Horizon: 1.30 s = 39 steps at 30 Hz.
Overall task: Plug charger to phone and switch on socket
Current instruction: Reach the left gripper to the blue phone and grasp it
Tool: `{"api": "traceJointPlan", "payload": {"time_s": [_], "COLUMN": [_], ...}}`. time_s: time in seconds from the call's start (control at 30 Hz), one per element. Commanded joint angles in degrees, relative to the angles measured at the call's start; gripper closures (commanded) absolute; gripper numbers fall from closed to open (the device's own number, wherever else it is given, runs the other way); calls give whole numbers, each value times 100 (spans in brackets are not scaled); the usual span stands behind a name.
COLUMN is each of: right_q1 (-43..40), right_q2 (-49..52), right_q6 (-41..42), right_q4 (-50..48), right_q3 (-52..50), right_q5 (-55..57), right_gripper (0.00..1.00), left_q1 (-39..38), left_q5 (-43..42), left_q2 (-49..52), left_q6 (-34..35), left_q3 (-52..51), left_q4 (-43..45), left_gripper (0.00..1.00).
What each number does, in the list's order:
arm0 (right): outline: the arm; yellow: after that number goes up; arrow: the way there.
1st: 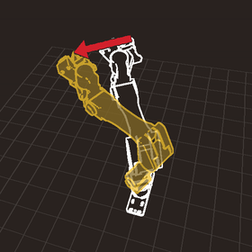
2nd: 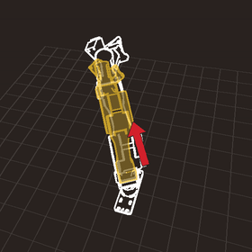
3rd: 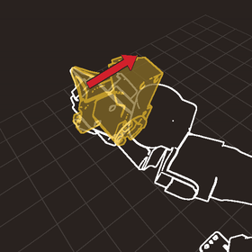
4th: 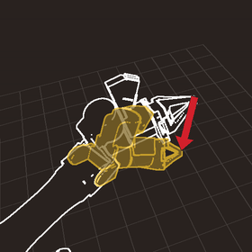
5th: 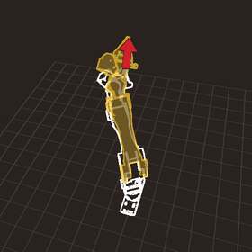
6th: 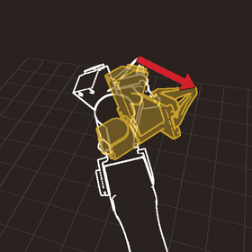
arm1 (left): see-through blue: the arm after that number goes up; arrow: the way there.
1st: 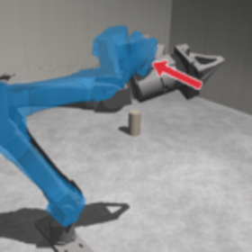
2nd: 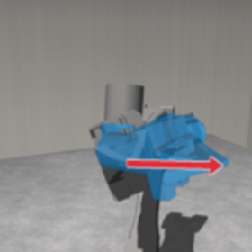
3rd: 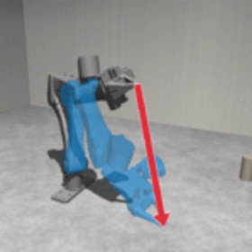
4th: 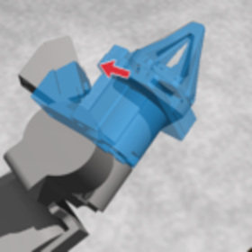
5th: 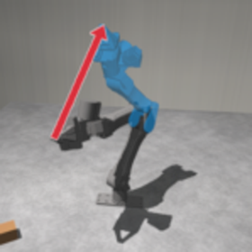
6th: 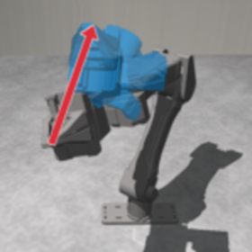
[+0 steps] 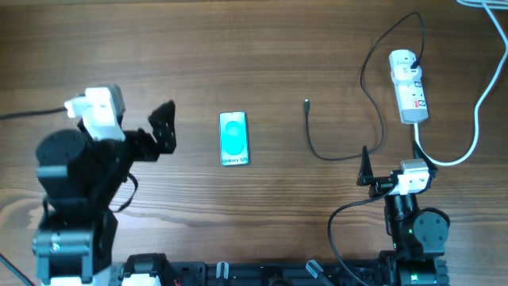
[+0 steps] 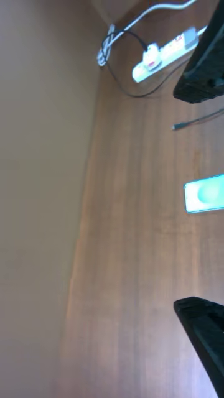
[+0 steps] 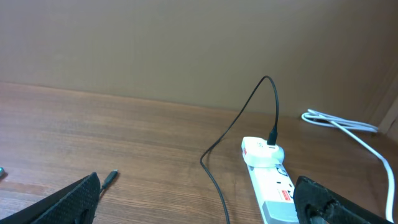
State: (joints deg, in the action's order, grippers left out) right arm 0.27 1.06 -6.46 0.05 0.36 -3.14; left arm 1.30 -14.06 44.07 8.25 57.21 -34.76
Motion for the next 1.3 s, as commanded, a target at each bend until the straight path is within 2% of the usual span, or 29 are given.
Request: {"api": "traceJointPlan", "payload": {"time_s": [0.0, 0.23, 0.3, 0.43, 0.57, 0.7, 0.9, 0.97, 1.07, 1.27], "right_q1": [-24, -24, -24, -24, -24, -24, -24, -24, -24, -24], "right_q2": [-48, -48, -48, -48, -48, -48, -48, -48, -48, -48], "right_q6": [48, 48, 48, 48, 48, 48, 48, 48, 48, 48], "right_q4": [-15, -15, -15, -15, -15, -15, -15, -15, -15, -15], "right_q3": [-7, -7, -7, -7, -7, -7, -7, -7, -7, -7], "right_q5": [52, 52, 52, 52, 52, 52, 52, 52, 52, 52], "right_gripper": [0, 0, 0, 0, 0, 0, 0, 0, 0, 0], "left_q1": [-267, -1681, -2212, -2793, -2815, -2820, -2820, -2820, -2820, -2820], "left_q5": [-129, 1091, 1631, 1674, 1351, 1384, 1759, 1759, 1749, 1692], "left_q2": [664, 1958, 2398, 3292, 4000, 4889, 6057, 6273, 6426, 6492], "left_q6": [271, 275, 660, 721, 732, 1644, 1847, 2076, 2074, 2076], "left_q3": [837, 1344, 1344, 1340, 1340, 1307, 1307, 1307, 1307, 813], "left_q4": [-372, -966, -1235, -1215, -896, -938, -922, -914, -914, -354], "left_gripper": [0, 0, 0, 0, 0, 0, 0, 0, 0, 0]}}
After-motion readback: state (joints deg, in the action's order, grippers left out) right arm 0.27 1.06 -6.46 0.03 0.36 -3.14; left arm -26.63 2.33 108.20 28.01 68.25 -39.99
